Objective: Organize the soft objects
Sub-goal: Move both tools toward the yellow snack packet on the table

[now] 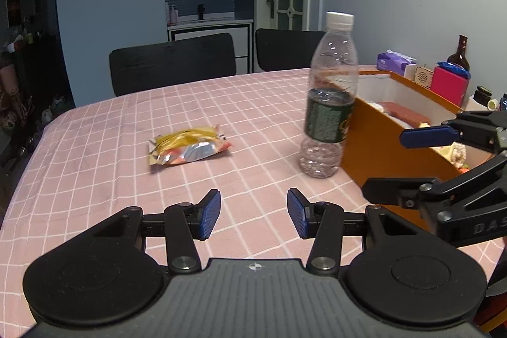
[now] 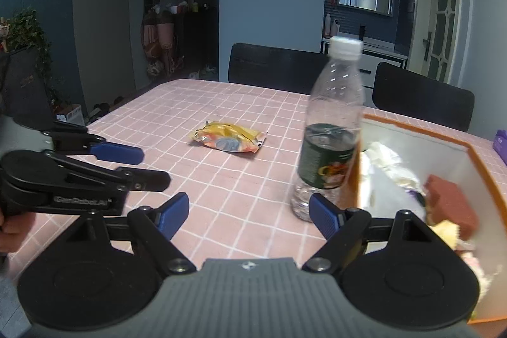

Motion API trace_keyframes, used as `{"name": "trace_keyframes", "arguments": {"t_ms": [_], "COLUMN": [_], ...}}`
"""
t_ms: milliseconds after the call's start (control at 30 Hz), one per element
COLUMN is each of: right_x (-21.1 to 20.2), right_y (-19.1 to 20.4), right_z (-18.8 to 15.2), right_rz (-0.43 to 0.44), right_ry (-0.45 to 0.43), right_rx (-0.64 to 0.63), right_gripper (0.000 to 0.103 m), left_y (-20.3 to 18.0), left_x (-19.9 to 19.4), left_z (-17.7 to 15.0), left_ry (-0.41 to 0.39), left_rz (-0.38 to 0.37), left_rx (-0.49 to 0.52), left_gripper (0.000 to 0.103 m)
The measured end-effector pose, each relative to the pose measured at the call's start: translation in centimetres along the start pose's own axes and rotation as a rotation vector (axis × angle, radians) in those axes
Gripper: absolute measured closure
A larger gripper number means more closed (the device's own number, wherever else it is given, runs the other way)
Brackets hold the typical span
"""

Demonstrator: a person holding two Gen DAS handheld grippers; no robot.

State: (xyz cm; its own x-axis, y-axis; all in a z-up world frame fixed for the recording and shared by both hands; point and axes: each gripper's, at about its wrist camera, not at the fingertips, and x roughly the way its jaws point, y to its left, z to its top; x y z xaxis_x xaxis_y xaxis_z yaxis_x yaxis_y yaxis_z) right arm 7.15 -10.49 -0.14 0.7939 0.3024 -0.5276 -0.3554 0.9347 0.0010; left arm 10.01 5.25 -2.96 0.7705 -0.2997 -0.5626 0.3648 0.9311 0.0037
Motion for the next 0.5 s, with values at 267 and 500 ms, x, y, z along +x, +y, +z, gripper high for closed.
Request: {"name": "trace_keyframes", "arguments": {"t_ms": [267, 500], "right_x": [6.0, 10.1], "right_y": [2.6, 4.9], "right_z": [-0.5, 0.3], "right_rz": [-0.05, -0.015], "right_ry": [0.024, 0.034], "right_rx": [-0.01, -0.072], "right_gripper": [0.042, 0.043], "left_y": [4.2, 7.0], "left_x": [1.6, 3.9], "left_z": [-0.8, 0.0], "left_ry": [0.019, 0.015], "left_rz": [0.033, 0.035], "left_rx": [-0.042, -0.015], "left_gripper": [0.047, 0.042]}}
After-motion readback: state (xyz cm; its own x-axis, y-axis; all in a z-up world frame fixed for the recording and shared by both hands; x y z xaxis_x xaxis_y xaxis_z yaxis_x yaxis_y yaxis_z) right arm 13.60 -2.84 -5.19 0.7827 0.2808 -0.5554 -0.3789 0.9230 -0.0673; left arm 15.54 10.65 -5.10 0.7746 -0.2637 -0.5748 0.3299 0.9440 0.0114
